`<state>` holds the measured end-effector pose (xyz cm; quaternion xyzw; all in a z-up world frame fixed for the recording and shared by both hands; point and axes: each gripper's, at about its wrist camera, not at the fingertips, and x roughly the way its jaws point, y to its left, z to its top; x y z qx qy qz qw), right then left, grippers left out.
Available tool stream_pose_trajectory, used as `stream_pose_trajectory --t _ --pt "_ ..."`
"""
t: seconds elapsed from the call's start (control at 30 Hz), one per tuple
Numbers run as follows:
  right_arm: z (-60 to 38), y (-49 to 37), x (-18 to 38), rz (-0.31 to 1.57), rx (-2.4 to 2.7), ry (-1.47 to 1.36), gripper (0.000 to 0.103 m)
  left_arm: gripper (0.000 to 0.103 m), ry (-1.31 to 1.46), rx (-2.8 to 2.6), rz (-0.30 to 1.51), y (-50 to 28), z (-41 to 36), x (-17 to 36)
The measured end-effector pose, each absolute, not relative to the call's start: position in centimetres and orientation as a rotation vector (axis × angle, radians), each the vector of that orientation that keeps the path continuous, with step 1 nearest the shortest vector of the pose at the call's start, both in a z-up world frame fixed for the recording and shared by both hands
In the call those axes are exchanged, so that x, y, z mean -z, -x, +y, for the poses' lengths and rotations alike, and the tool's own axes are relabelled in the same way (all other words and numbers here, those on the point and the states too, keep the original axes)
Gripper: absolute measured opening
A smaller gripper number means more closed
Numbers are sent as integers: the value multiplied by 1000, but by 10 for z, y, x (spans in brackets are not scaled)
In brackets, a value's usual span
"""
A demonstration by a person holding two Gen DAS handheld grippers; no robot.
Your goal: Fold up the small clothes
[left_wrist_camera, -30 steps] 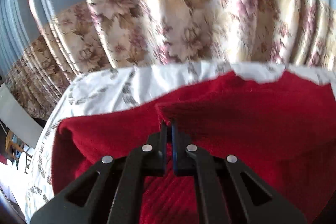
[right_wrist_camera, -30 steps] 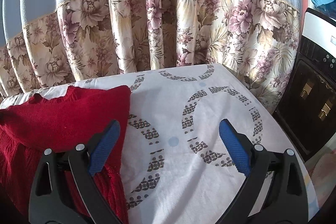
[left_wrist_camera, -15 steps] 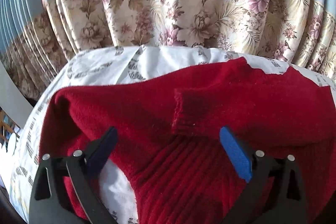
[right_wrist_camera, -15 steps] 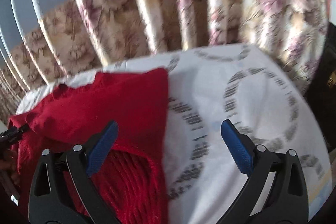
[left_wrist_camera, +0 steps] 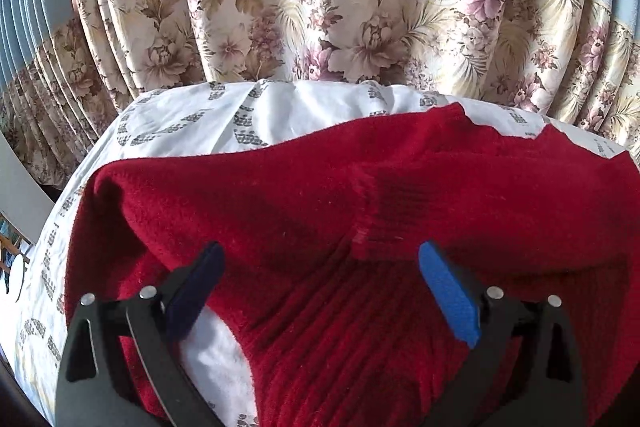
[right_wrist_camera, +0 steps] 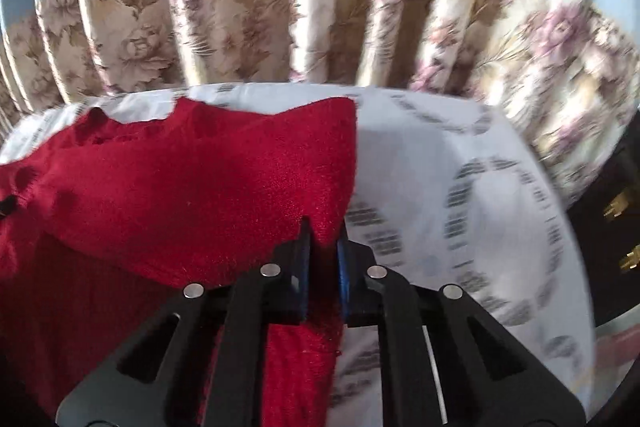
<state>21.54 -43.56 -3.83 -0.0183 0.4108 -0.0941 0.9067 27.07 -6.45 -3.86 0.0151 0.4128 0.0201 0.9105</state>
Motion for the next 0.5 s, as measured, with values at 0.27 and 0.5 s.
stream_pose_trajectory --t 0.27,0.5 --pt "-436 -206 41 808 287 120 83 98 -39 -21 857 -269 -63 37" --pt "-431 -142 -14 631 200 -19 100 98 -78 -84 770 -234 -21 11"
